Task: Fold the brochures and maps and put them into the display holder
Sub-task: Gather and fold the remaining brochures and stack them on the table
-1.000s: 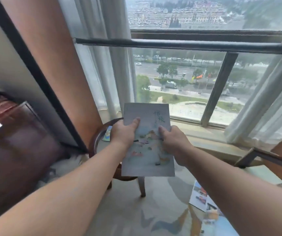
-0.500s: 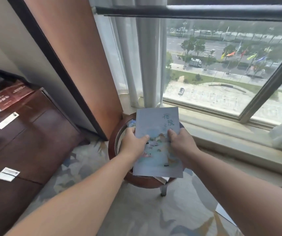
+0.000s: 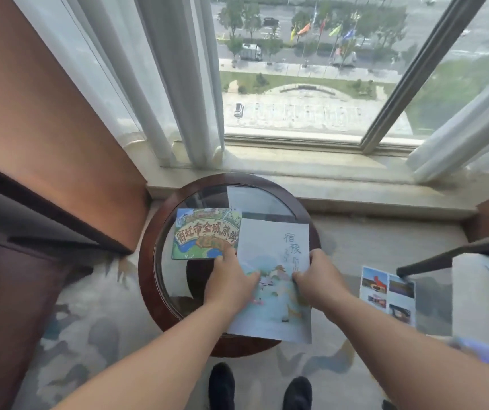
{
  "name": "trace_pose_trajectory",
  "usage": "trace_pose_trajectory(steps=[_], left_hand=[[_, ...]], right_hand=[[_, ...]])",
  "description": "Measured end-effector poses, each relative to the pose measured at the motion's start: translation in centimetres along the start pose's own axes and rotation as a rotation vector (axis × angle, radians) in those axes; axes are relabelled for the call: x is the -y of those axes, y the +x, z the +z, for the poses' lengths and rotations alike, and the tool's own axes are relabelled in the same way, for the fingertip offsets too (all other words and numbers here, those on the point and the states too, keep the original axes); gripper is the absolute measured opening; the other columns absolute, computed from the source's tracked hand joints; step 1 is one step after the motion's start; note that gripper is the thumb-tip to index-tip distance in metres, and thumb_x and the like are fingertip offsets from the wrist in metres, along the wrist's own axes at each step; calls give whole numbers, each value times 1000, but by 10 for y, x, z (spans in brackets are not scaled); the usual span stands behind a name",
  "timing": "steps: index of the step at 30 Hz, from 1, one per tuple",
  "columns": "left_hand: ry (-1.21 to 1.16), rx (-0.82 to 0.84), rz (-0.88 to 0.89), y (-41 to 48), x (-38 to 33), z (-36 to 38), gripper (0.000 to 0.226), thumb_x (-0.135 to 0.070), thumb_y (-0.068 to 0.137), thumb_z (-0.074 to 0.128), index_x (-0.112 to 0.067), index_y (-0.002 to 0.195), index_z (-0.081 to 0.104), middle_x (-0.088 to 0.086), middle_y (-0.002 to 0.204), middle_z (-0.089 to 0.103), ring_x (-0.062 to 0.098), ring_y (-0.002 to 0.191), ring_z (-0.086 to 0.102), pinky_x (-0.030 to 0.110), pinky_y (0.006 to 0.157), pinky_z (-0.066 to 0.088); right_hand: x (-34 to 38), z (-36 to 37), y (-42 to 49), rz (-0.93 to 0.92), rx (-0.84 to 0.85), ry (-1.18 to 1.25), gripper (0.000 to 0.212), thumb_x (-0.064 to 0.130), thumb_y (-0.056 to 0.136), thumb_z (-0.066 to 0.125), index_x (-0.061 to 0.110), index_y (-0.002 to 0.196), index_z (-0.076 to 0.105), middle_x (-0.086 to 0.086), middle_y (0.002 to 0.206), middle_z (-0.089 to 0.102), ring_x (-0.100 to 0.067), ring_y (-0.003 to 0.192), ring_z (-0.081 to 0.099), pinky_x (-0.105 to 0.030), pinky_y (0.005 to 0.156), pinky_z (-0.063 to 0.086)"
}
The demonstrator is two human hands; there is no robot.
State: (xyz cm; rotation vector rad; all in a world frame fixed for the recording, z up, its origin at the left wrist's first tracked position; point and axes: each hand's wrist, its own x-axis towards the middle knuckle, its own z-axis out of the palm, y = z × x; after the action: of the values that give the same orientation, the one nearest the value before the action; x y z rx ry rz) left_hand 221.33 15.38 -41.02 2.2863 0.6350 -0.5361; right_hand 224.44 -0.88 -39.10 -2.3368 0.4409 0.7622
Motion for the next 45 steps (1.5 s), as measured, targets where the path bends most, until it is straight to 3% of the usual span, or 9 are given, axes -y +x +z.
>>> trace_pose_trajectory(steps=[15,19,22,27,30,33,35,39,45], left_hand=[[219,28,20,94,24,96,58,-39,83,69,-16,126,38,9,124,43,31,117,46,40,86,42],[241,13,21,99,30,103,60,-42,83,70,-15,126,37,9,124,42,31,117,46,41,88,43],[250,16,53,101,31,106,56,-44,83,70,-17,120,38,7,120,41,29,114,46,40,85,42],[289,9,100,98,29,108,67,-46,84,69,-16,133,34,7,121,39,28,114,45,39,84,42],[346,-48,158,92,29,108,84,-46,85,66,-16,148,20,6,127,37,27,116,40,39,91,42],[465,-171,439,93,22,117,83,-41,87,59,-13,152,17,8,142,32,29,130,29,41,108,30],[505,-115,538,103,10,128,82,-47,91,50,-11,155,14,13,158,18,31,146,9,44,119,9],[637,-13,463,124,7,157,86,-65,93,18,-14,154,-15,12,162,-23,29,147,-26,49,117,-18],[707,-40,499,119,24,168,84,-66,90,6,-14,147,-27,14,160,-27,30,145,-30,51,115,-21]], right_hand=[[-56,62,103,65,-17,-181,24,17,92,54,9,111,41,-12,108,59,-28,86,53,-33,64,39],[-59,67,110,24,-42,-228,27,16,91,58,10,110,40,-12,109,57,-30,93,58,-36,66,43],[-58,63,112,-27,-74,-250,48,23,85,67,13,122,38,-13,114,50,-32,96,58,-41,72,50],[-60,52,119,-121,29,-352,93,33,81,73,23,149,10,-10,135,31,-30,105,53,-40,83,52],[-64,50,125,-203,39,-531,102,35,78,77,25,152,7,-5,159,2,-30,130,36,-40,94,46],[-68,47,134,-297,62,-678,110,44,77,76,22,154,1,1,163,-9,-27,148,8,-41,113,30],[-68,46,140,-360,63,-733,107,46,81,71,18,155,0,-3,164,-6,-27,150,-1,-40,119,17],[-72,49,147,-382,100,-781,103,34,86,65,15,155,-8,-7,163,-15,-22,150,-7,-38,120,7],[-68,50,142,-348,115,-852,120,33,79,77,12,154,-14,-10,162,-19,-23,150,-10,-40,122,5]])
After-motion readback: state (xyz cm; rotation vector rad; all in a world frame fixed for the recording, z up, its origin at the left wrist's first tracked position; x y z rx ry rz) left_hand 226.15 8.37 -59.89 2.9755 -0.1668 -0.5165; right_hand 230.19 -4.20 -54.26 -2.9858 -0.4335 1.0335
